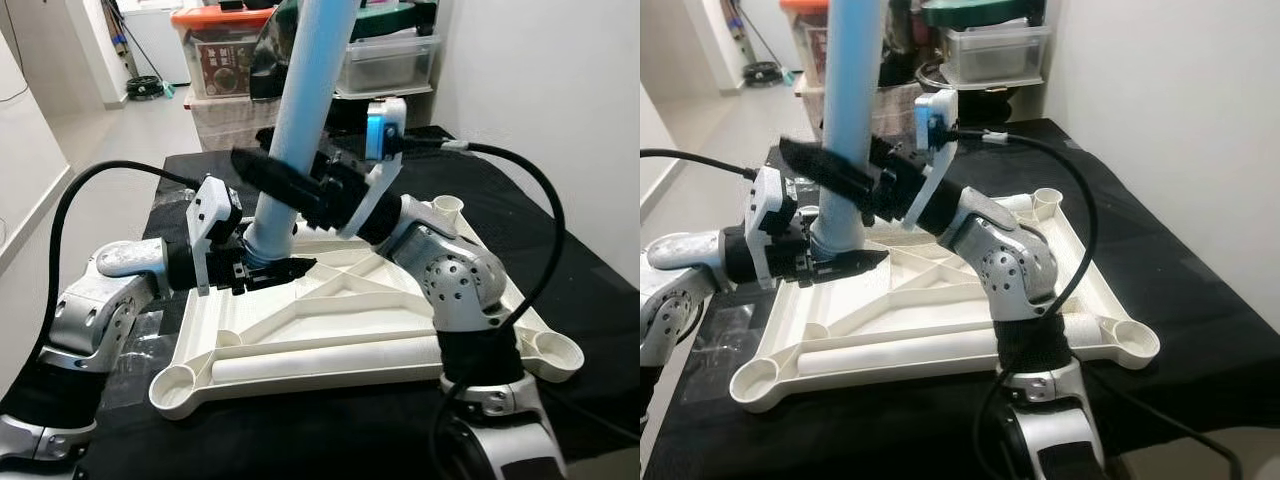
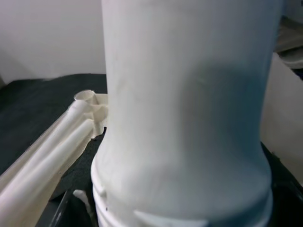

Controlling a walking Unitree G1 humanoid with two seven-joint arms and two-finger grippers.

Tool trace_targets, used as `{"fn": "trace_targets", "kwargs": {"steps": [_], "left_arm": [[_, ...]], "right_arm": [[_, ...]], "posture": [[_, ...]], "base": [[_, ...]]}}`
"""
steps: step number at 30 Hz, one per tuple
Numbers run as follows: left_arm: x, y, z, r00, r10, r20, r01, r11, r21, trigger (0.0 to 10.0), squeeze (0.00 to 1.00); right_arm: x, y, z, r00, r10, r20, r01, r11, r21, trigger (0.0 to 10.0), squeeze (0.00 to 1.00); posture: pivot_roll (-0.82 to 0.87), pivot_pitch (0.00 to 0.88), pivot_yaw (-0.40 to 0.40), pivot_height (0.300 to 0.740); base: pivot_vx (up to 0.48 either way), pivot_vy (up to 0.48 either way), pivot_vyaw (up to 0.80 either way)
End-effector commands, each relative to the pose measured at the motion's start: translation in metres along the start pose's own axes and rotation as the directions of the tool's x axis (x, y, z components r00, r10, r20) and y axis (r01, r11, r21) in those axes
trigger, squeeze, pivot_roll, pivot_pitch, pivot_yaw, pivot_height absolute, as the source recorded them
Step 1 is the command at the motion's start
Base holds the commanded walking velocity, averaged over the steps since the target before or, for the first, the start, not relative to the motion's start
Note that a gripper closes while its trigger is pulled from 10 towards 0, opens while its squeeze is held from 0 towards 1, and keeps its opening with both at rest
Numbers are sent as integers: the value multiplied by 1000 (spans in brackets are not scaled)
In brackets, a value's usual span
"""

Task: Building children table

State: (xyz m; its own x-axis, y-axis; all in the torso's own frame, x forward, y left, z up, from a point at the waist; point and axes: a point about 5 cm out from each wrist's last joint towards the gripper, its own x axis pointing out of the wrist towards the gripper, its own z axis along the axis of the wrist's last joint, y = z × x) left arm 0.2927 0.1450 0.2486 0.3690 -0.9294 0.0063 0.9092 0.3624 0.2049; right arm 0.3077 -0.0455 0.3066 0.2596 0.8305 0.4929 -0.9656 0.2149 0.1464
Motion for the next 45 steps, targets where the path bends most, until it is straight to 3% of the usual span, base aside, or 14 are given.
{"fn": "trace_targets", "kwargs": {"steps": [1, 4, 5, 6, 7, 25, 26, 27, 28, 37, 40, 41, 42, 45], "left_arm": [[2, -6, 1, 999, -34, 4, 34, 999, -8, 10000, 0], [1, -6, 1, 999, -37, 1, 37, 999, -11, 10000, 0], [0, -7, 1, 999, -39, -7, 38, 999, -20, 10000, 0], [0, -7, 1, 999, -39, -7, 38, 999, -20, 10000, 0], [-2, -7, 0, 999, -39, -19, 39, 999, -23, 10000, 0], [-17, -4, -2, 993, -37, -112, 41, 999, 35, 10000, 0], [-16, -4, -2, 994, -26, -104, 30, 999, 45, 10000, 184], [-16, -3, -2, 995, -19, -98, 24, 998, 49, 10000, 184], [-15, -3, -2, 996, -5, -88, 10, 999, 50, 10000, 1000], [-23, 6, 3, 993, 113, -20, -113, 993, 16, 10000, 1000], [-29, 2, 2, 994, 110, -22, -110, 994, -7, 10000, 922], [-33, 0, 2, 993, 113, -20, -113, 993, -18, 10000, 133], [-38, -1, 1, 992, 127, -25, -128, 992, -22, 10000, 0], [-51, 1, -1, 981, 193, -35, -194, 981, -18, 10000, 0]], "right_arm": [[-2, 5, -6, 1000, 28, -10, -28, 1000, 7, 7059, 0], [-4, 6, -9, 999, 36, -21, -36, 999, 10, 7059, 0], [-5, 7, -11, 999, 43, -31, -43, 999, 8, 3922, 0], [-5, 7, -11, 999, 43, -31, -43, 999, 8, 3922, 0], [-7, 7, -12, 998, 52, -45, -52, 999, 3, 0, 0], [-19, 11, -15, 985, 135, -110, -136, 991, 0, 0, 0], [-18, 11, -15, 985, 133, -107, -134, 991, 1, 0, 0], [-18, 11, -15, 986, 132, -106, -133, 991, 1, 0, 0], [-18, 10, -15, 987, 129, -101, -129, 992, 1, 0, 0], [-20, -3, -9, 999, 14, -51, -15, 1000, -24, 0, 0], [-23, -6, -7, 999, -6, -54, 4, 999, -39, 0, 0], [-25, -10, -6, 998, -26, -64, 22, 998, -59, 0, 0], [-31, -19, -4, 994, -69, -83, 61, 993, -97, 0, 0], [-45, -37, 1, 979, -170, -109, 150, 975, -166, 0, 0]], "posture": [[-27, 0, 18, 740], [-24, 0, 17, 740], [-24, 0, 17, 740], [-24, 0, 17, 740], [-25, 0, 17, 740], [-16, 0, 14, 740], [-17, 0, 14, 740], [-17, 0, 14, 740], [-17, 0, 14, 740], [-20, 0, 14, 740], [-22, 0, 14, 740], [-23, 0, 12, 740], [-20, 0, 7, 740], [-15, 0, -1, 740]], "base": [[0, 0, 0], [0, 0, 0], [0, 0, 0], [0, 0, 0], [0, 0, 0], [0, 0, 0], [0, 0, 0], [0, 0, 0], [0, 0, 0], [0, 0, 0], [0, 0, 0], [0, 0, 0], [0, 0, 0], [0, 0, 0]]}}
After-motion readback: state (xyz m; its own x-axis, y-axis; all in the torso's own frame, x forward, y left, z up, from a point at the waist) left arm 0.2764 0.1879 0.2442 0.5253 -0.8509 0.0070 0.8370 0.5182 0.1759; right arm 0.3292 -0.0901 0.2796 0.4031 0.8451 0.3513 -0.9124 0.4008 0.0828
